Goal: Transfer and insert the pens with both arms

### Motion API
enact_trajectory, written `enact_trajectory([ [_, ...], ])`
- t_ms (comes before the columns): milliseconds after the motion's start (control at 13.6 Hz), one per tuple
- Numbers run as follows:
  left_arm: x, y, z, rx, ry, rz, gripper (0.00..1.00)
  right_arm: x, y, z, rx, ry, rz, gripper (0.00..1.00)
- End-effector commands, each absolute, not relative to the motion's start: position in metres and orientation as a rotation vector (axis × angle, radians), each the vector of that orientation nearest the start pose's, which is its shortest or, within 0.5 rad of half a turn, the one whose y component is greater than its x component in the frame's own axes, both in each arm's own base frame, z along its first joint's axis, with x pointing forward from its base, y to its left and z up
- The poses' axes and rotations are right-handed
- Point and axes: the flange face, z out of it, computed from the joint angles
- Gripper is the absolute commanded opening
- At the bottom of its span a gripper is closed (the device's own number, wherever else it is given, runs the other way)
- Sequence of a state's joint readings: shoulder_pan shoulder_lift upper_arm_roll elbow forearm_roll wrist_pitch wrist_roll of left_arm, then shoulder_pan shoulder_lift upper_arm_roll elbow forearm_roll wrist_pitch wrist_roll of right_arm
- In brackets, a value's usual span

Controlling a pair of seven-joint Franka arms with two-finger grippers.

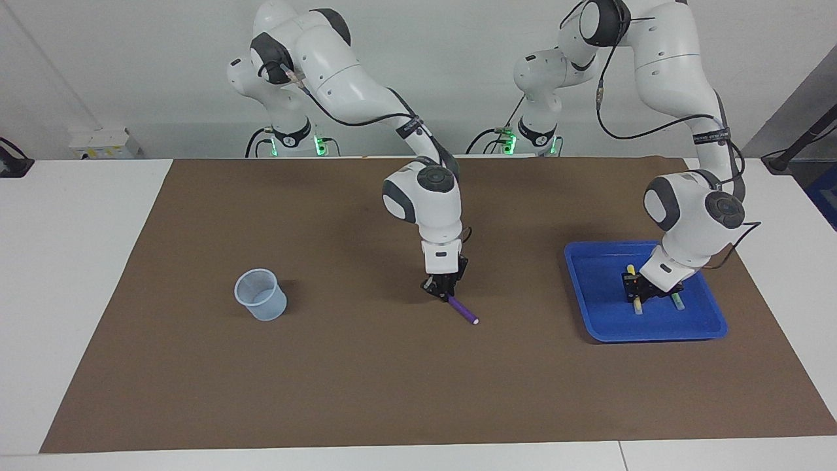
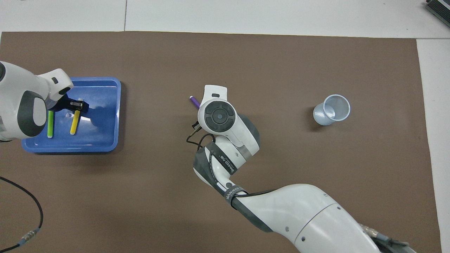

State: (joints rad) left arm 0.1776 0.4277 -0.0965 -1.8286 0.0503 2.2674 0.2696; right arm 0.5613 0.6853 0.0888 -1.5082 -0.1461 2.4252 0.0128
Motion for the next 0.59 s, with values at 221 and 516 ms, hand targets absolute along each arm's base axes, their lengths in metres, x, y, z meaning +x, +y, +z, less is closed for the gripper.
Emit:
enact_trajectory([
  [221, 0.637, 0.060, 0.319, -3.222, 0.217, 0.098, 0.00, 0.621, 0.382, 0.348, -2.994, -1.006, -0.324, 0.00],
  [516, 0.647, 0.054, 0.358, -3.302, 0.126, 0.073, 0.00, 0.635, 0.318, 0.404, -3.041, -1.024, -0.231, 0.00],
])
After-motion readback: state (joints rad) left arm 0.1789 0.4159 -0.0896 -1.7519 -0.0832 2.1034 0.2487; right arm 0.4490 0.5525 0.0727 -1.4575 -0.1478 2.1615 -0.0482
